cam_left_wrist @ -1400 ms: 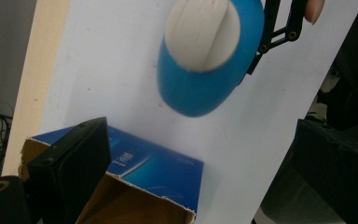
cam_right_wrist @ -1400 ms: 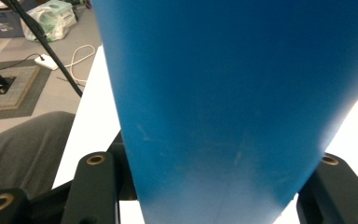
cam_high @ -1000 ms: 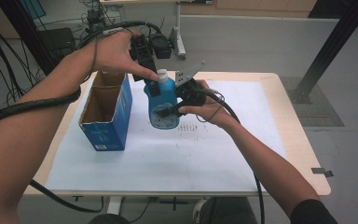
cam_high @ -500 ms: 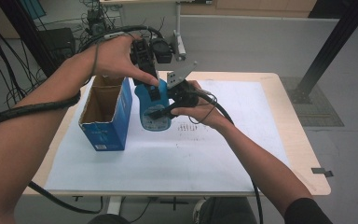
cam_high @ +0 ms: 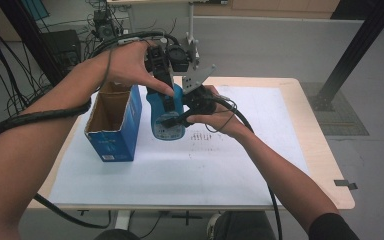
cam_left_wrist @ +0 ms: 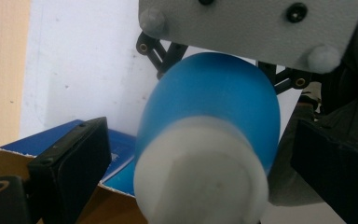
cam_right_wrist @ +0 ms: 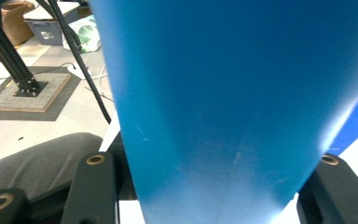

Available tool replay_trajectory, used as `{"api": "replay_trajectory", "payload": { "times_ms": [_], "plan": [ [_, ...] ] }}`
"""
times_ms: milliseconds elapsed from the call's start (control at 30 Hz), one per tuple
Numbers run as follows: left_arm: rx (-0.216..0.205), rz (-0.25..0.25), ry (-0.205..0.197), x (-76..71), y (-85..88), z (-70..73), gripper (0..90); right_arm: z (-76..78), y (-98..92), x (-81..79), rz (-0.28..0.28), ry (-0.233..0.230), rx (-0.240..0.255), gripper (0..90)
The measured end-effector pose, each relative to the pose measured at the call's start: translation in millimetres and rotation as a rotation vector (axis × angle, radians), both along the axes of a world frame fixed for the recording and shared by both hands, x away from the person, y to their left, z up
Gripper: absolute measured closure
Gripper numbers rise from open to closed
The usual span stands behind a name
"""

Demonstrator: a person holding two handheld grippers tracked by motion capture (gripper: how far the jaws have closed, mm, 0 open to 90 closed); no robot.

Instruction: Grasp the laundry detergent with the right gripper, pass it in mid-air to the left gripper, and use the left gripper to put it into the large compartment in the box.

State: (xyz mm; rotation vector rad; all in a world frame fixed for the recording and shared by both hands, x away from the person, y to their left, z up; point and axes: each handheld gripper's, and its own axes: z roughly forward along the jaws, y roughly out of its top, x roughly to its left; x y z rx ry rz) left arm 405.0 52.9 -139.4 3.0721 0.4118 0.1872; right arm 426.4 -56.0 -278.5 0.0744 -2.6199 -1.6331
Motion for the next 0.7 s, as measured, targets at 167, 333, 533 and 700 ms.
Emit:
{"api": "replay_trajectory", "payload": {
  "times_ms": [167, 333, 533, 700],
  "plan": [
    [0.003, -0.003, 0.014, 2.1, -0.6, -1.5, 5.7, 0.0, 0.7, -0.5, 0.003, -0.001, -0.002, 44.3],
    [0.001, 0.003, 0.016, 3.5, 1.5, -3.4, 5.7, 0.6, 0.3, 0.1, -0.002, -0.014, -0.002, 44.3],
    [-0.001, 0.003, 0.028, 4.2, 1.9, -6.0, 5.7, 1.1, 1.5, -1.2, 0.000, -0.011, -0.001, 44.3],
    [0.012, -0.002, 0.029, 4.3, 1.3, -7.4, 5.7, 1.7, 1.9, -1.6, 0.000, -0.023, -0.008, 44.3]
  ]
}}
